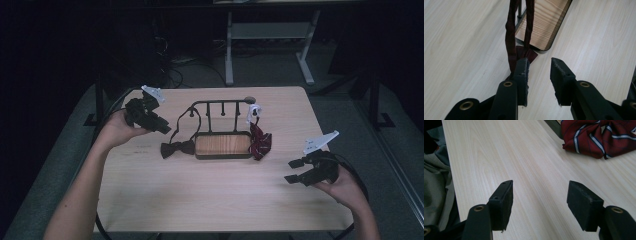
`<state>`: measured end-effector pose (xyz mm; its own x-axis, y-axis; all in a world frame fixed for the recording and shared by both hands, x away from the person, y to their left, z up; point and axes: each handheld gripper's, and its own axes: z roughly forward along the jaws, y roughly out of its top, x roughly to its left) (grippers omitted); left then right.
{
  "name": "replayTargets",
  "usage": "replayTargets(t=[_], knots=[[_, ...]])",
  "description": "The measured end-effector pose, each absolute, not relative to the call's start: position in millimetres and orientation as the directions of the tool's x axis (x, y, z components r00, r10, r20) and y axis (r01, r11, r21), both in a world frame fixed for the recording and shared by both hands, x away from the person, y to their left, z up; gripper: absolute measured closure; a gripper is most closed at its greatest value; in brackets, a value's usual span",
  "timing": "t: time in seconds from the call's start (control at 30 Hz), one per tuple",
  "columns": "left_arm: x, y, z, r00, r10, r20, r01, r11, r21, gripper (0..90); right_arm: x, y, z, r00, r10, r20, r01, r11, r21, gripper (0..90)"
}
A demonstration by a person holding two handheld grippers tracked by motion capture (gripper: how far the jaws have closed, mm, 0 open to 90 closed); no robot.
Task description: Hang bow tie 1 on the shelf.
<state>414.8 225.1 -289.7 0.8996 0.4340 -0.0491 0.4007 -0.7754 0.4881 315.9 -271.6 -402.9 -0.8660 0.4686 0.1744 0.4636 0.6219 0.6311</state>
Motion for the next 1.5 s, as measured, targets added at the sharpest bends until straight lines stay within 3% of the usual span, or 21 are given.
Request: replayTargets(t=[1.5], knots=[[382.6, 246.2, -332.1, 0.892, 0.448, -0.062, 0.417, -0.762, 0.496, 52.0, 313.2, -271.8, -404.8, -0.858, 0.485, 0.169, 0.476, 0.627, 0.617, 36.9]])
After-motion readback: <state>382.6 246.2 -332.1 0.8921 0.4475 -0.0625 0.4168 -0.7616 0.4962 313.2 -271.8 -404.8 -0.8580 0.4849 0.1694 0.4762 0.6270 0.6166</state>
